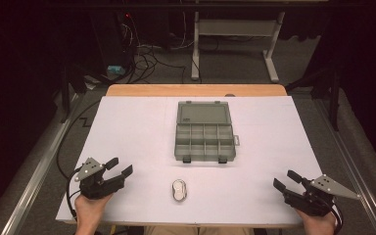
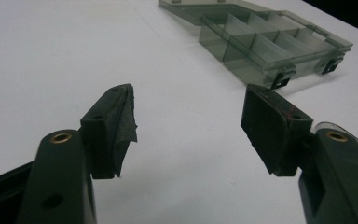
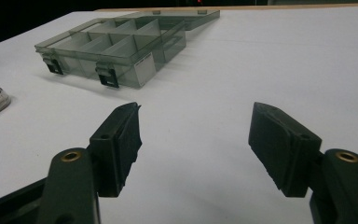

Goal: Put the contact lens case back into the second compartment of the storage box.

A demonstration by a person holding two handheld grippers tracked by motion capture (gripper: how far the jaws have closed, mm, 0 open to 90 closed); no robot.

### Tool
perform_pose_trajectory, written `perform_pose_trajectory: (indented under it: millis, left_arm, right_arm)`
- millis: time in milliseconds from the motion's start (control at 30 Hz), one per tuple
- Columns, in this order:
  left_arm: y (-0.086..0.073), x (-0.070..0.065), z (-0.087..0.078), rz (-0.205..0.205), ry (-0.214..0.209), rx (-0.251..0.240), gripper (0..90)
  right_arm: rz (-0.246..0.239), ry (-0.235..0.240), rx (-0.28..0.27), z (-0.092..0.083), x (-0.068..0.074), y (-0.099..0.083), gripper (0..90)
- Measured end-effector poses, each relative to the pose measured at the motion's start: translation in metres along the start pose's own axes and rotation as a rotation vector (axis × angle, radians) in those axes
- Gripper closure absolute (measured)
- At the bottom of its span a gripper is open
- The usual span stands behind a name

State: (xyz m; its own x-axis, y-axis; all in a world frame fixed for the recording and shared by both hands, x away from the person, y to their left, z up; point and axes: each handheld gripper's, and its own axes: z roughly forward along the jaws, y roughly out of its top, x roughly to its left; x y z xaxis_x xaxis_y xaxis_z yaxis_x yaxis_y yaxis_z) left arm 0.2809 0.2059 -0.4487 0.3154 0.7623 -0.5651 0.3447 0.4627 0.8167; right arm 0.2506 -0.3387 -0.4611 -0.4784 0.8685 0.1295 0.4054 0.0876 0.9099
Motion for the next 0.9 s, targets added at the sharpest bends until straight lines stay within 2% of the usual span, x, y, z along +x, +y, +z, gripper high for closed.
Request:
perform_pose_trajectory:
  millis: [300, 633, 900]
  left_arm:
    - [-0.006, -0.011, 0.003, 0.013, -0.032, 0.038, 35.2]
    - [-0.014, -0.025, 0.009, 0.037, -0.036, 0.076, 32.9]
    - [-0.023, -0.036, 0.014, 0.047, -0.054, 0.130, 32.9]
  right_arm:
    - [-0.008, -0.001, 0.005, 0.001, 0.001, 0.000, 34.7]
    - [-0.006, -0.001, 0.004, 0.000, 0.001, 0.000, 34.7]
    - [-0.005, -0.003, 0.002, 0.000, 0.001, 0.000, 34.7]
